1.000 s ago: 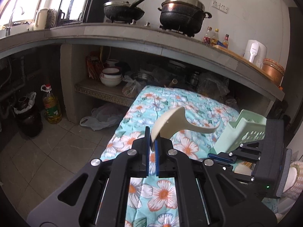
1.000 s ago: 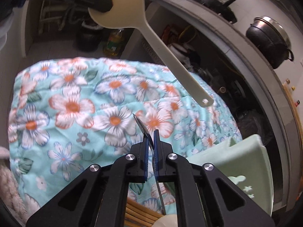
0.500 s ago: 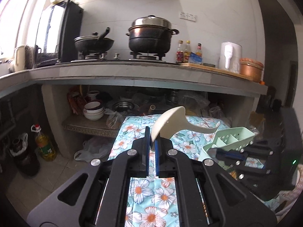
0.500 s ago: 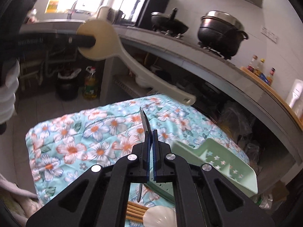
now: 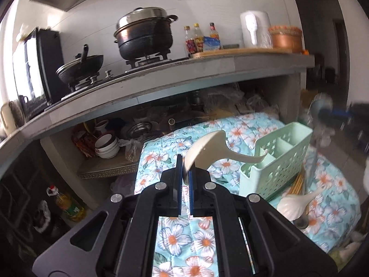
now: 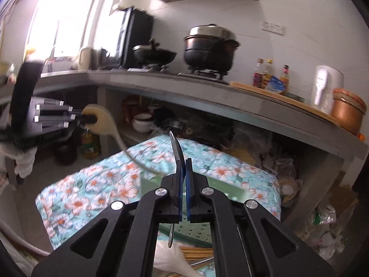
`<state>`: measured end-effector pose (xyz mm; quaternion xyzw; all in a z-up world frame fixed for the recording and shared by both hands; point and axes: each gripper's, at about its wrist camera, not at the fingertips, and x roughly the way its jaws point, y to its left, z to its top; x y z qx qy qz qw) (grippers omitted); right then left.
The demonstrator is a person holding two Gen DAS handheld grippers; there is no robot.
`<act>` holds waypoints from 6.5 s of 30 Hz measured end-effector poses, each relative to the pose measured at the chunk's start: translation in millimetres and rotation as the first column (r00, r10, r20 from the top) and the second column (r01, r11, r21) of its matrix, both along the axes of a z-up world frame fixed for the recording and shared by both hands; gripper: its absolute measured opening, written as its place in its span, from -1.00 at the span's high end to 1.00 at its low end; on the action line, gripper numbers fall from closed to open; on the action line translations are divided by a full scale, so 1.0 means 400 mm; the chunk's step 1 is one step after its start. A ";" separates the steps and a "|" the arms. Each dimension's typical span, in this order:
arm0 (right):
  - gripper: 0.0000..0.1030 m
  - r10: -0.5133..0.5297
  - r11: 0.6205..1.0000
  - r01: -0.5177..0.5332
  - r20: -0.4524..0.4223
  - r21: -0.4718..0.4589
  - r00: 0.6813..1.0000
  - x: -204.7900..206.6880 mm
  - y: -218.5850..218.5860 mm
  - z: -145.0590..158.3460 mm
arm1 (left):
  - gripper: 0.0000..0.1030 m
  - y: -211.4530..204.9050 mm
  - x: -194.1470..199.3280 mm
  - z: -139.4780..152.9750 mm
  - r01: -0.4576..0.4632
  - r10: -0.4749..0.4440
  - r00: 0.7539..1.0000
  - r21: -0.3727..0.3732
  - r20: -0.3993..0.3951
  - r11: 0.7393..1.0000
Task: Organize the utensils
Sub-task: 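Lower the cream spoon into the green holder with the left tool while the right drops the metal spoon in, then open both tools and withdraw them from the green holder, then move the right tool to the white ladle handle and close on it, then close the left tool on the metal spoon handle while the right tool holds the ladle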
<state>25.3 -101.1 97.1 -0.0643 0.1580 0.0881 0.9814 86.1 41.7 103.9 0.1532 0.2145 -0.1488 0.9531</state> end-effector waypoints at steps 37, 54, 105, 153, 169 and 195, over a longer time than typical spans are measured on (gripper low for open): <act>0.94 -0.091 0.919 0.113 -0.077 0.377 0.993 0.262 -0.287 -0.133 | -0.25 -0.111 0.113 -0.044 0.027 -0.046 0.989 -0.131 -0.137 0.991; 0.10 -0.104 0.931 0.116 -0.054 0.347 0.993 0.202 -0.261 -0.118 | -0.28 -0.065 0.023 -0.067 -0.013 -0.041 0.983 -0.289 -0.178 0.957; -0.46 -0.077 0.988 0.122 -0.383 0.095 0.921 -0.020 -0.132 -0.351 | -0.41 -0.080 0.000 -0.297 -0.042 -0.043 0.924 -0.214 -0.379 0.976; 0.94 0.025 0.985 0.096 -0.664 0.144 0.747 0.037 -0.211 -0.402 | -0.41 -0.071 -0.036 -0.325 -0.021 -0.088 0.912 -0.259 -0.401 0.966; 0.54 0.052 0.962 0.137 -0.653 0.235 0.756 0.045 -0.209 -0.430 | -0.03 -0.219 -0.100 -0.396 0.187 -0.407 0.713 -0.405 -0.570 0.895; 0.51 0.093 0.929 0.159 -0.623 0.335 0.776 0.032 -0.229 -0.462 | 0.91 -0.202 0.008 -0.610 -0.301 -0.466 0.418 -0.603 -0.780 0.739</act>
